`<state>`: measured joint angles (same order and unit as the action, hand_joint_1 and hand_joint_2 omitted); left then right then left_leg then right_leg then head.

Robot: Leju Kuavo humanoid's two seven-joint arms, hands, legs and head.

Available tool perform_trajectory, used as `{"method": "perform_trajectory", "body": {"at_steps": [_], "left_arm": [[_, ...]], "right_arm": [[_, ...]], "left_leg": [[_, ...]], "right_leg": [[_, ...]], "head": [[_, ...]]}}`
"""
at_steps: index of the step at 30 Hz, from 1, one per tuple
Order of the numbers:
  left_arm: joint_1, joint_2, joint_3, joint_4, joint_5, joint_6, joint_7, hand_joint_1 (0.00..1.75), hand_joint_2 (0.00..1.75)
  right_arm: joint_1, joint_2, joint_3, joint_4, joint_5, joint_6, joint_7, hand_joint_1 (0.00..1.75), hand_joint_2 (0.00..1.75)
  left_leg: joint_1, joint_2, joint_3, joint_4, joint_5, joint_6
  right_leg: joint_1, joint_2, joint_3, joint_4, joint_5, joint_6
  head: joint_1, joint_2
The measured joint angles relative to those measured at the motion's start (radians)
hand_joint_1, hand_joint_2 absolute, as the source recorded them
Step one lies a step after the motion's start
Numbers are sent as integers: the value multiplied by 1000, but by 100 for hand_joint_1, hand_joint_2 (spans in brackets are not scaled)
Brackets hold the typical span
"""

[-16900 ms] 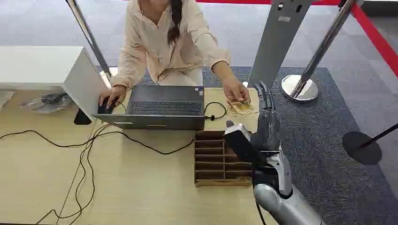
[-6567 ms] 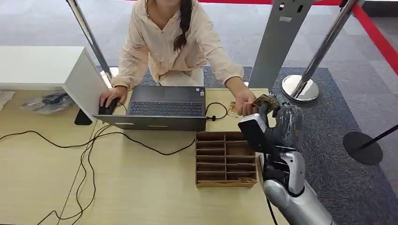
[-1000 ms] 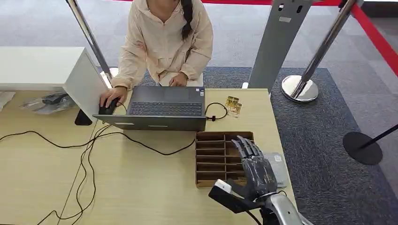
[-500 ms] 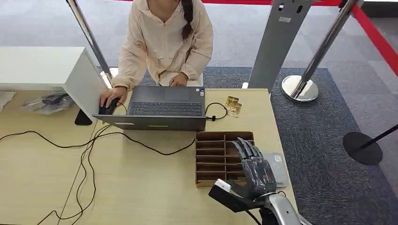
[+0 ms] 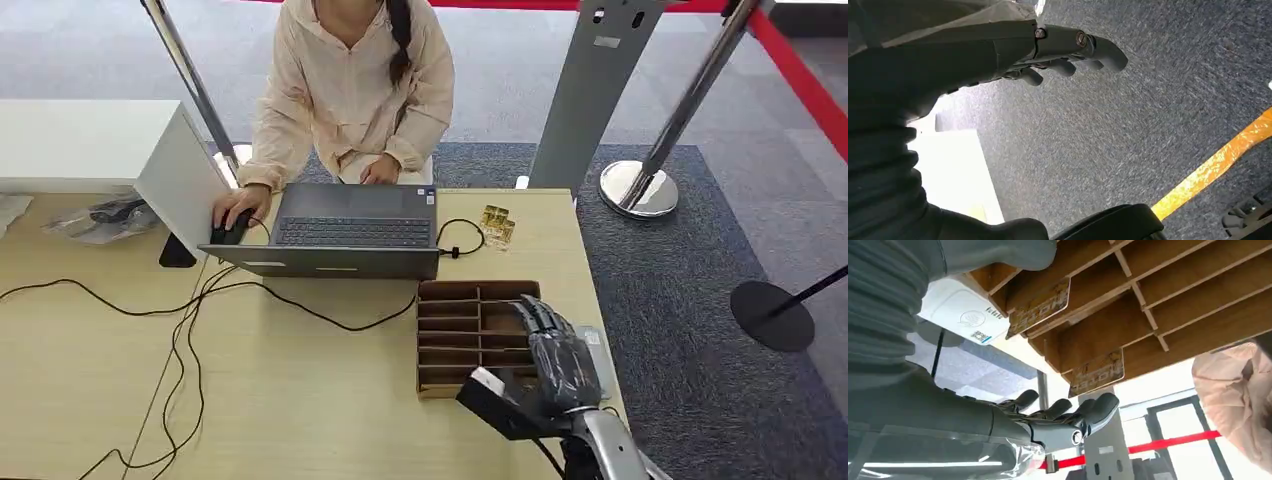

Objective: Pass the card to the sensor for recognition and then transmit it.

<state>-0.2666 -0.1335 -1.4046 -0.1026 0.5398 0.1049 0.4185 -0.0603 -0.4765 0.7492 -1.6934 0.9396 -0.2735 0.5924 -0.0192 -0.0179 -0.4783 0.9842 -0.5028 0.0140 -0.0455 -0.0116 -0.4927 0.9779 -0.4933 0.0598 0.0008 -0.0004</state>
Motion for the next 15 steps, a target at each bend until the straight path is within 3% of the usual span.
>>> {"method": "perform_trajectory", "body": {"at_steps": [15], "left_arm": [[0, 0, 0, 0, 0, 2, 0, 0, 175]], "right_arm": [[4, 2, -30, 44, -7, -29, 1, 35, 175]], "left_leg": [[0, 0, 0, 0, 0, 0]], "right_leg": [[0, 0, 0, 0, 0, 0]], "head": [[0, 0]]}}
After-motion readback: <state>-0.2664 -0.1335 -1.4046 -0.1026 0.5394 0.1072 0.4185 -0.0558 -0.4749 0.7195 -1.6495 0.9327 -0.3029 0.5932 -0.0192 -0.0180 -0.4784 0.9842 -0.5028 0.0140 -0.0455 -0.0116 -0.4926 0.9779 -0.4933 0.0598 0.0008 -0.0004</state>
